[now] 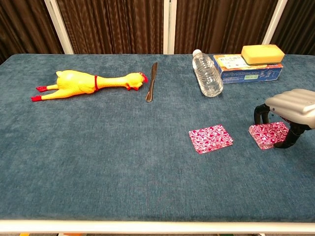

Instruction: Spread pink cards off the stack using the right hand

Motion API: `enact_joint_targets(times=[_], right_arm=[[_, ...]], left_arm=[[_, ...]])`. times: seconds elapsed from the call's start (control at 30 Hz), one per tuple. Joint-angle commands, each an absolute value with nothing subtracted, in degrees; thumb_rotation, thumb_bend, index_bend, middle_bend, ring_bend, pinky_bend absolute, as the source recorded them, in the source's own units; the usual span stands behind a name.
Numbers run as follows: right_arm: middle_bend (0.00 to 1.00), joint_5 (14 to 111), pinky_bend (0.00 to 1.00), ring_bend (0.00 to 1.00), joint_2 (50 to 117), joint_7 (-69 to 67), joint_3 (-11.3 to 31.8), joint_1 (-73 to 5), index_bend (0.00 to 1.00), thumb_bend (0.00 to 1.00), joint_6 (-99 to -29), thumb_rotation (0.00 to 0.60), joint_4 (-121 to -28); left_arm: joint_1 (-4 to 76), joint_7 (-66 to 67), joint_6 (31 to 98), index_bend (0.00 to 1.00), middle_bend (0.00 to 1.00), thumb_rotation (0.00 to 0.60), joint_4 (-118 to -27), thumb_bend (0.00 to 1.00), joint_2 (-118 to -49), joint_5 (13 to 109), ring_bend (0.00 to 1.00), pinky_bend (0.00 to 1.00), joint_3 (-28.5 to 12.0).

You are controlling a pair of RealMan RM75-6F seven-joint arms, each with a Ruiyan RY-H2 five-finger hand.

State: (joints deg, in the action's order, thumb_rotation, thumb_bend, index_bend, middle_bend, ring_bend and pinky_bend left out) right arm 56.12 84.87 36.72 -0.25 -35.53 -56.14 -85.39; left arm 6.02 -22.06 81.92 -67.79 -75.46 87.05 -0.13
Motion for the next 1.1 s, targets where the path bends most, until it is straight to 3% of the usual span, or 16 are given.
enact_joint_targets(times=[0.03, 0.8, 1.1], right_arm=[[0.42, 56.35, 0.91, 0.84, 84.81, 36.45, -0.17, -35.45, 0.43, 0.16, -56.15, 0.600, -85.41], [0.44, 57.47, 0.91, 0.84, 83.45, 35.21, 0.92, -35.43, 0.45, 0.16, -56.06, 0.600, -86.85], [0.44, 56.44, 0.91, 0.84, 83.05, 36.41, 3.58, -37.65, 0.45, 0.16, -55.49, 0.600, -87.70]], left_arm=[[6.03, -22.10, 81.92, 0.16, 0.16, 0.600, -67.79, 0.03, -75.46, 87.06, 0.06, 0.18, -0.14], [6.01, -22.37, 81.94, 0.16, 0.16, 0.600, -67.67, 0.03, -75.46, 87.12, 0.06, 0.18, -0.14], [6.05, -22.19, 81.86, 0.16, 0.16, 0.600, -67.78, 0.03, -75.50, 87.24, 0.06, 0.18, -0.03]])
